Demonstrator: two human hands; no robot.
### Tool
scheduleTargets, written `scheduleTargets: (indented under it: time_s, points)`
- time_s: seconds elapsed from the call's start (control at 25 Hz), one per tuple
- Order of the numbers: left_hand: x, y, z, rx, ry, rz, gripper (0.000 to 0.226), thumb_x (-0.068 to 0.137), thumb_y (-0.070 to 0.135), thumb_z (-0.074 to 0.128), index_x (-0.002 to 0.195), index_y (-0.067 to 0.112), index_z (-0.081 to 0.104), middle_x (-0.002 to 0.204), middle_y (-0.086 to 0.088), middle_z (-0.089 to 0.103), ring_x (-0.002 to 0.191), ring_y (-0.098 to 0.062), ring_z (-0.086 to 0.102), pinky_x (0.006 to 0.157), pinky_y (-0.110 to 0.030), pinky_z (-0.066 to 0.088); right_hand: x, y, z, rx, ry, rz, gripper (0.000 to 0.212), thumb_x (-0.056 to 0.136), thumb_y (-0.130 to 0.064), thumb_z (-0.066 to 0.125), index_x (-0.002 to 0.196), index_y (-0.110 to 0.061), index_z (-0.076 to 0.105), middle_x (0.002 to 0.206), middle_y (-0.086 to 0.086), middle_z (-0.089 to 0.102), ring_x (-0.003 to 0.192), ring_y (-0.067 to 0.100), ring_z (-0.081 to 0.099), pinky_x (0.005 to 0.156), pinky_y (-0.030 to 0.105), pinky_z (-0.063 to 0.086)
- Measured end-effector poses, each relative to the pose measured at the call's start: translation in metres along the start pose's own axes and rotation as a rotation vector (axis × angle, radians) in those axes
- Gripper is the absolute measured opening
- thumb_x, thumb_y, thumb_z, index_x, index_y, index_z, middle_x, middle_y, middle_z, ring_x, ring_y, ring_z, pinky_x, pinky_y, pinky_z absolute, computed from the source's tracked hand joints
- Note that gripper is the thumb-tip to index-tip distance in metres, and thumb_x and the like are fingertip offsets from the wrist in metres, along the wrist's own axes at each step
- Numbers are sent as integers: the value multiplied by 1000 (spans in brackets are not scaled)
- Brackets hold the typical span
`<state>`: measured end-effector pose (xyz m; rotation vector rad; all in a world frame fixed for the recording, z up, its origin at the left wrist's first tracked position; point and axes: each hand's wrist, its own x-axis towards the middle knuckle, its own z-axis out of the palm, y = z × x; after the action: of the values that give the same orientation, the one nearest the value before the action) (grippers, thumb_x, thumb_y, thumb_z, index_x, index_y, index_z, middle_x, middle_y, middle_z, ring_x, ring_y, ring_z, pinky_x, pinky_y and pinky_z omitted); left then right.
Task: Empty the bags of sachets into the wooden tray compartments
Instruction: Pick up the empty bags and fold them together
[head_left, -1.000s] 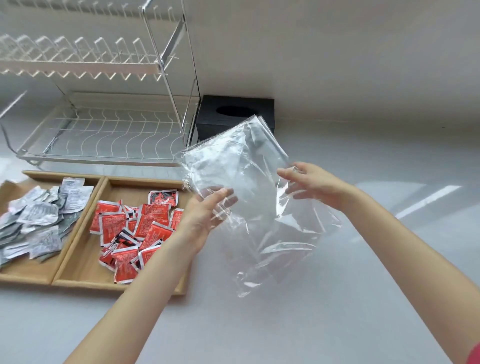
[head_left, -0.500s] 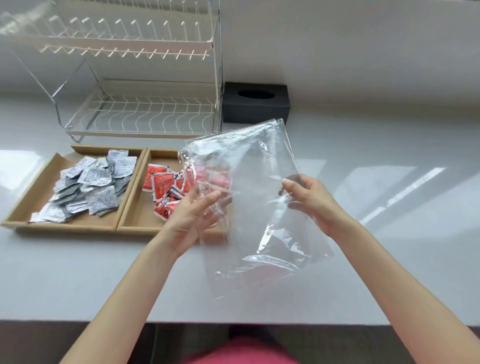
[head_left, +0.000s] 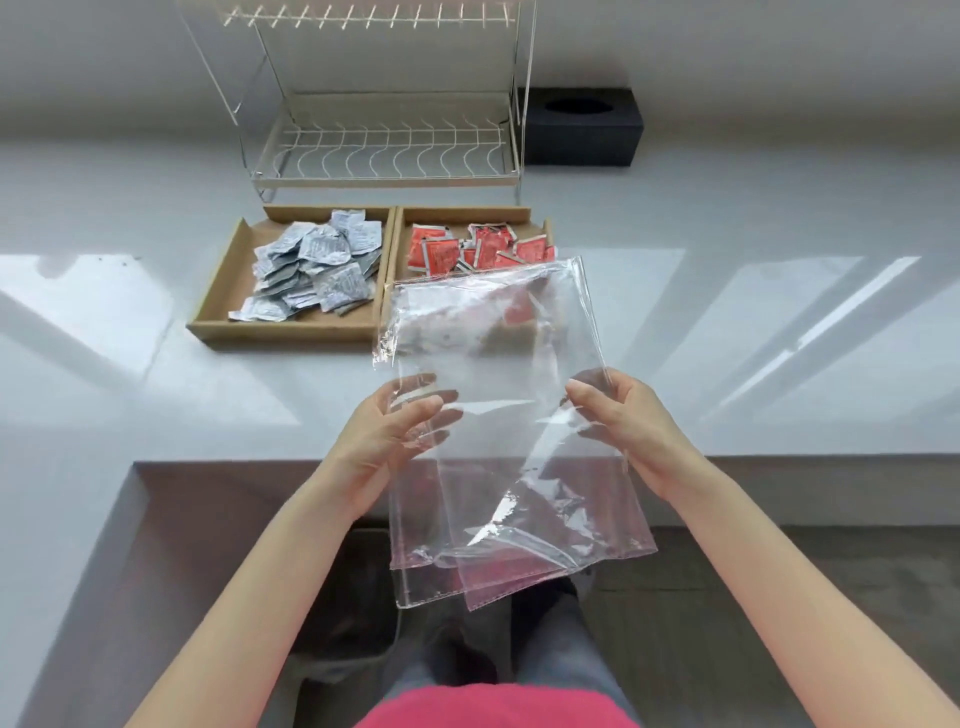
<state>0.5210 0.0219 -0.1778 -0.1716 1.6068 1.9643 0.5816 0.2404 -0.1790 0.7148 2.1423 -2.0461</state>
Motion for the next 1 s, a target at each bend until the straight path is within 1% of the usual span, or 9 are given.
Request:
scheduleTargets:
  time_s: [0.16, 0.24, 0.36, 0.48, 0.56, 0.68, 0.8, 0.92, 1.0]
  points:
    - [-24, -11, -16, 56, 54, 3, 33, 81, 11, 61, 113, 13, 53, 87, 6, 73, 77, -7, 71, 62, -19, 53, -24, 10, 13, -39, -16, -1, 5, 85, -22, 60, 80, -21, 58, 75, -6, 63, 71, 7, 54, 66, 19, 42]
    - [-34, -19, -18, 92, 91, 2, 32, 81, 16, 63, 112, 13, 57, 80, 12, 74, 78, -8, 67, 73, -24, 51, -30, 14, 13, -56, -36, -9, 6, 85, -21, 61, 78, -20, 60, 73, -7, 63, 67, 4, 55, 63, 17, 43]
    - [-51, -32, -16, 80, 157, -20, 19, 79, 19, 66, 98, 18, 66, 94, 5, 73, 93, -16, 62, 92, -37, 45, -37, 19, 11, -69, -75, -2, 7, 84, -20, 61, 77, -19, 61, 72, -6, 63, 56, -3, 57, 55, 10, 44]
    - [-68, -45, -15, 61, 236, -33, 12, 79, 19, 65, 90, 19, 69, 102, -10, 70, 95, -24, 62, 88, -37, 47, -40, 30, 10, -150, -123, 20, 8, 84, -26, 61, 76, -23, 60, 72, -10, 62, 61, 1, 56, 61, 17, 41]
    - [-77, -56, -20, 75, 300, -39, 11, 79, 21, 65, 90, 19, 69, 97, -8, 69, 91, -21, 59, 86, -35, 44, -40, 38, 13, -224, -184, 34, 11, 84, -31, 61, 81, -21, 61, 74, -11, 60, 60, -1, 53, 62, 18, 39]
    - [-88, -71, -30, 72, 337, -80, 22, 80, 23, 64, 97, 10, 68, 96, -8, 69, 91, -21, 61, 86, -35, 42, -43, 48, 25, -224, -246, 52, 17, 84, -32, 61, 92, -18, 63, 81, -12, 64, 72, 0, 58, 66, 15, 42]
    - [-100, -82, -48, 56, 383, -112, 13, 79, 24, 64, 89, 16, 66, 89, -1, 70, 89, -19, 62, 88, -36, 42, -47, 58, 45, -211, -303, 74, 9, 85, -29, 60, 86, -21, 63, 77, -10, 64, 70, 3, 59, 67, 17, 43]
    - [-106, -93, -81, 44, 378, -141, 15, 82, 24, 61, 96, 18, 62, 101, 0, 70, 97, -16, 64, 90, -36, 44, -50, 69, 78, -233, -306, 92, 9, 85, -27, 60, 84, -19, 62, 75, -4, 60, 68, 7, 54, 64, 18, 42]
    - [-112, -99, -99, 93, 347, -152, 20, 83, 23, 60, 102, 18, 56, 107, 0, 69, 97, -15, 66, 82, -33, 49, -53, 75, 98, -239, -272, 104, 7, 86, -25, 59, 85, -19, 63, 68, -9, 58, 58, -2, 52, 57, 11, 40]
